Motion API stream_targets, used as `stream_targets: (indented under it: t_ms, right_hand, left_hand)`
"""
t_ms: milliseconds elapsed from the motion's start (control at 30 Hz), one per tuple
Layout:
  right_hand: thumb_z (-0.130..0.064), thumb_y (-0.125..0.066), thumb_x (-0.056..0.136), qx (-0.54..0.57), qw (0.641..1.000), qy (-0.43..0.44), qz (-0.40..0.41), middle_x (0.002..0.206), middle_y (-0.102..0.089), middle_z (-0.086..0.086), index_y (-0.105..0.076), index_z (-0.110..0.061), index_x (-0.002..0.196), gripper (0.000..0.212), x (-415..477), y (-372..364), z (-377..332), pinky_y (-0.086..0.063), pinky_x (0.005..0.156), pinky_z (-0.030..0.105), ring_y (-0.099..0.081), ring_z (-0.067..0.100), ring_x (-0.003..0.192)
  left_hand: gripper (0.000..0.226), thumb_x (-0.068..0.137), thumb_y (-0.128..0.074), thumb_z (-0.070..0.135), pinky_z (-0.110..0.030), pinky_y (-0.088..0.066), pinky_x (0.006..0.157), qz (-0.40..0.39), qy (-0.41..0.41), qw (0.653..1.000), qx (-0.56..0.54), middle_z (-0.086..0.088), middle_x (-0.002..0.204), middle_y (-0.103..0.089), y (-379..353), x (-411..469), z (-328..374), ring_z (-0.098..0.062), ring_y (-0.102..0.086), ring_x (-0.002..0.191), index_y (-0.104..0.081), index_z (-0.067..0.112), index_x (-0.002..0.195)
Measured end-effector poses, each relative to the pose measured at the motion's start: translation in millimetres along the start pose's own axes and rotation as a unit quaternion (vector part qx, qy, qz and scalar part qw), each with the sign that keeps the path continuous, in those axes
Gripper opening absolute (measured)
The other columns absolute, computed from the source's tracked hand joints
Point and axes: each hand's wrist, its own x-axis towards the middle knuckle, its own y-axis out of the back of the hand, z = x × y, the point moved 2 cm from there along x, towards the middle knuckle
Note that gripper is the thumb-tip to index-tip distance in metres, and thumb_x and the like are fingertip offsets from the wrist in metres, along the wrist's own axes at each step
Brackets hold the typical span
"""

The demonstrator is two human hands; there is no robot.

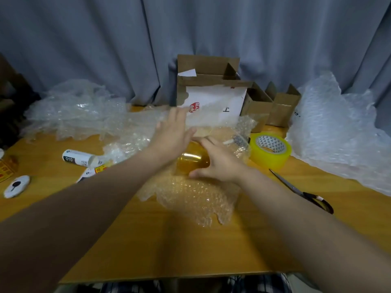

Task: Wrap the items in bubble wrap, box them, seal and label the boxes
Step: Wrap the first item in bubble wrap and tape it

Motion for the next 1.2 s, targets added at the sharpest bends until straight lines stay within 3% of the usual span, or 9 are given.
stream_targets:
  t_ms: [133, 233, 500, 633, 733, 900, 1033, 1133, 1200]
  right_hand:
    - [-0.019, -0.061, 0.09, 0.118, 0.977, -0.054, 0.171, 0.108, -0.054, 0.0, -0.052, -0.017, 0.108, 0.02, 1, 16, 22, -0.038, 0.085, 0.021, -0.053, 0.016, 0.104]
    - [-0.012, -0.051, 0.091, 0.045, 0.94, -0.195, 0.277, 0.095, -0.058, 0.008, -0.052, -0.01, 0.098, 0.007, -2, 33, 54, -0.035, 0.068, 0.029, -0.057, 0.027, 0.09]
    - [-0.034, -0.049, 0.097, -0.057, 0.931, -0.327, 0.149, 0.117, -0.059, 0.022, -0.033, 0.0, 0.13, 0.049, -7, 36, 71, -0.039, 0.071, 0.036, -0.057, 0.04, 0.107]
    - [-0.03, -0.06, 0.093, 0.138, 0.907, -0.357, 0.175, 0.133, -0.05, 0.017, -0.027, -0.006, 0.14, 0.062, 0, 33, 72, -0.046, 0.094, 0.042, -0.052, 0.035, 0.119]
    - [-0.019, -0.07, 0.085, 0.314, 0.846, -0.329, 0.278, 0.126, -0.055, 0.015, -0.031, -0.019, 0.136, 0.064, 1, 29, 76, -0.053, 0.088, 0.045, -0.061, 0.032, 0.103]
    - [-0.035, -0.082, 0.065, 0.451, 0.77, -0.342, 0.294, 0.118, -0.048, 0.017, 0.007, -0.029, 0.149, 0.122, 11, 25, 77, -0.046, 0.097, 0.044, -0.048, 0.027, 0.1]
    - [-0.018, -0.08, 0.076, 0.522, 0.707, -0.349, 0.327, 0.145, -0.041, 0.012, 0.008, -0.019, 0.152, 0.116, 18, 32, 77, -0.039, 0.107, 0.049, -0.049, 0.03, 0.125]
    - [-0.023, -0.082, 0.075, 0.577, 0.663, -0.366, 0.305, 0.129, -0.055, 0.014, -0.03, -0.005, 0.144, 0.087, 20, 36, 68, -0.055, 0.074, 0.029, -0.062, 0.02, 0.089]
    - [-0.019, -0.08, 0.077, 0.558, 0.688, -0.377, 0.27, 0.1, -0.064, 0.011, -0.052, 0.003, 0.121, 0.056, 19, 38, 58, -0.05, 0.052, 0.021, -0.056, 0.012, 0.062]
  left_hand:
    - [0.048, 0.097, -0.034, 0.048, -0.044, -0.032, 0.107, -0.067, 0.012, 0.998, -0.005, -0.004, 0.135, -0.041, -30, -25, -3, -0.025, -0.037, 0.129, -0.042, 0.023, 0.137]
    - [0.06, 0.085, -0.04, 0.067, -0.041, -0.034, 0.103, -0.103, -0.024, 0.993, 0.056, 0.0, 0.13, -0.046, -26, -21, 0, -0.021, -0.041, 0.122, -0.049, 0.025, 0.127]
    - [0.103, 0.059, -0.07, 0.072, -0.038, -0.044, 0.088, -0.245, -0.105, 0.934, 0.236, -0.005, 0.13, -0.051, -24, -5, 10, -0.026, -0.046, 0.117, -0.029, 0.023, 0.14]
    - [0.098, 0.062, -0.072, 0.066, -0.038, -0.044, 0.092, -0.232, -0.121, 0.936, 0.236, -0.004, 0.131, -0.049, -23, -9, 8, -0.025, -0.044, 0.118, -0.029, 0.027, 0.14]
    - [0.095, 0.066, -0.07, 0.063, -0.036, -0.043, 0.095, -0.201, -0.128, 0.945, 0.224, -0.005, 0.134, -0.046, -23, -19, 7, -0.024, -0.041, 0.12, -0.026, 0.027, 0.142]
    - [0.096, 0.07, -0.069, 0.06, -0.036, -0.042, 0.097, -0.172, -0.133, 0.949, 0.229, -0.005, 0.139, -0.041, -23, -28, 9, -0.026, -0.035, 0.125, -0.02, 0.027, 0.145]
    - [0.096, 0.071, -0.069, 0.059, -0.036, -0.044, 0.098, -0.157, -0.13, 0.95, 0.235, -0.005, 0.14, -0.039, -24, -34, 10, -0.025, -0.034, 0.126, -0.019, 0.026, 0.146]
    - [0.094, 0.071, -0.069, 0.058, -0.039, -0.046, 0.097, -0.15, -0.129, 0.951, 0.238, -0.006, 0.139, -0.039, -25, -38, 12, -0.026, -0.034, 0.126, -0.02, 0.026, 0.145]
    - [0.094, 0.071, -0.07, 0.057, -0.04, -0.047, 0.096, -0.148, -0.126, 0.951, 0.239, -0.007, 0.139, -0.039, -25, -39, 13, -0.027, -0.034, 0.126, -0.02, 0.026, 0.144]
